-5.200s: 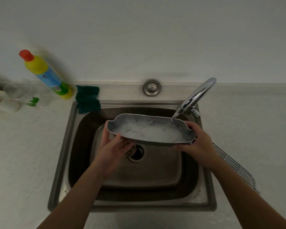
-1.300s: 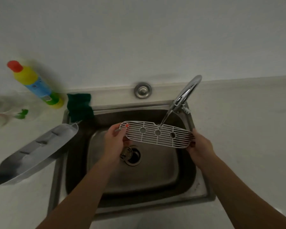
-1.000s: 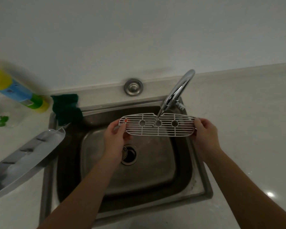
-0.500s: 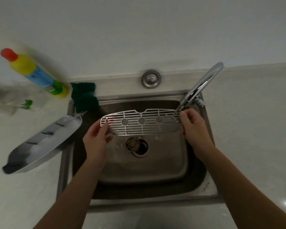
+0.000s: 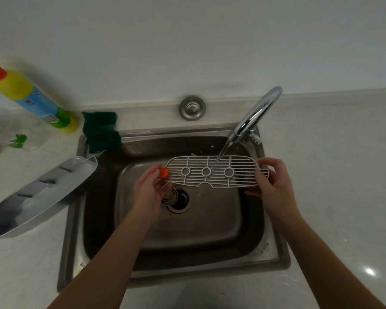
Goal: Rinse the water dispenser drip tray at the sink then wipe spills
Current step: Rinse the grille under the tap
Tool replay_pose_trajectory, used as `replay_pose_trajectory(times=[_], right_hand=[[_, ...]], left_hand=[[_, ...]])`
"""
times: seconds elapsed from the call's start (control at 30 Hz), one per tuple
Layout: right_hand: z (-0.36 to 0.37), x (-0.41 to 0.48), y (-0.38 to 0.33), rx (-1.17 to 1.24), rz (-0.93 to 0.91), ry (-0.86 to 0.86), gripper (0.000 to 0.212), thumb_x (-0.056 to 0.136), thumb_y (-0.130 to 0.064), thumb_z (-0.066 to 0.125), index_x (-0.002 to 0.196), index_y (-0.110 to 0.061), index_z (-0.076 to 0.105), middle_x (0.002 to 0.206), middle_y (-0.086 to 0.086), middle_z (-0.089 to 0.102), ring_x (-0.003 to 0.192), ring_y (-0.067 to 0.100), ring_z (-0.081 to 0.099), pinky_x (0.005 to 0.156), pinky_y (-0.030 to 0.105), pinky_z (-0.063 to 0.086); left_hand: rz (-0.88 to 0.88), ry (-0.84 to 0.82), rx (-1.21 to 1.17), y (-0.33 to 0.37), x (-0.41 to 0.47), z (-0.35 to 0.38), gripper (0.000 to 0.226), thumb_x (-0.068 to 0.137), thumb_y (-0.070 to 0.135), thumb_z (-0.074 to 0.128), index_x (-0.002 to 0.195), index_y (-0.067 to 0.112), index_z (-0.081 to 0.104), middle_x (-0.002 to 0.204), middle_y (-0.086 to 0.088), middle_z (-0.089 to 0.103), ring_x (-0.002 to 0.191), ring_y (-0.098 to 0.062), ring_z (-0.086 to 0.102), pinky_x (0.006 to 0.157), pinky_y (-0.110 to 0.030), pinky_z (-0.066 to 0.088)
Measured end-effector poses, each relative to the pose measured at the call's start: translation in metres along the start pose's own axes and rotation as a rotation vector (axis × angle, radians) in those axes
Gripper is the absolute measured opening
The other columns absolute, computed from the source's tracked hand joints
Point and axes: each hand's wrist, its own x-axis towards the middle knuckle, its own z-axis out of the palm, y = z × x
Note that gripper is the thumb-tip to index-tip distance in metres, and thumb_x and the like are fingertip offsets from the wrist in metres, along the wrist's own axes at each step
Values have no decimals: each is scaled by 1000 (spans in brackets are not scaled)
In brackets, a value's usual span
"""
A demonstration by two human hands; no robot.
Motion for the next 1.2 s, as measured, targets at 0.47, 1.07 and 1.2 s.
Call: replay_pose_trajectory(times=[0.47, 1.07, 1.2], right_hand=[[-28, 20, 62, 65, 424, 73, 19, 107, -20, 44, 108, -14, 62, 98, 15, 71, 66, 22, 72, 56, 33, 58], [39, 21, -37, -263, -214, -88, 9, 95, -16, 68, 98, -22, 64, 90, -5, 72, 74, 15, 73, 64, 29, 62], [48, 3, -30, -335, -325, -6, 21, 94, -20, 69, 93, -38, 59, 93, -20, 69, 77, -2, 69, 64, 9, 53]], left_hand=[[31, -390, 37, 31, -41, 54, 36, 88, 16, 68, 122, 5, 71, 116, -13, 77, 104, -22, 74, 87, -32, 62], [-161, 60, 255, 11, -19, -25, 26, 106, 25, 53, 128, 12, 56, 107, -15, 73, 86, -23, 72, 69, -34, 60], [-177, -112, 285, 9, -40, 11, 31, 104, 26, 57, 128, 7, 63, 115, -18, 75, 93, -26, 73, 74, -35, 64]])
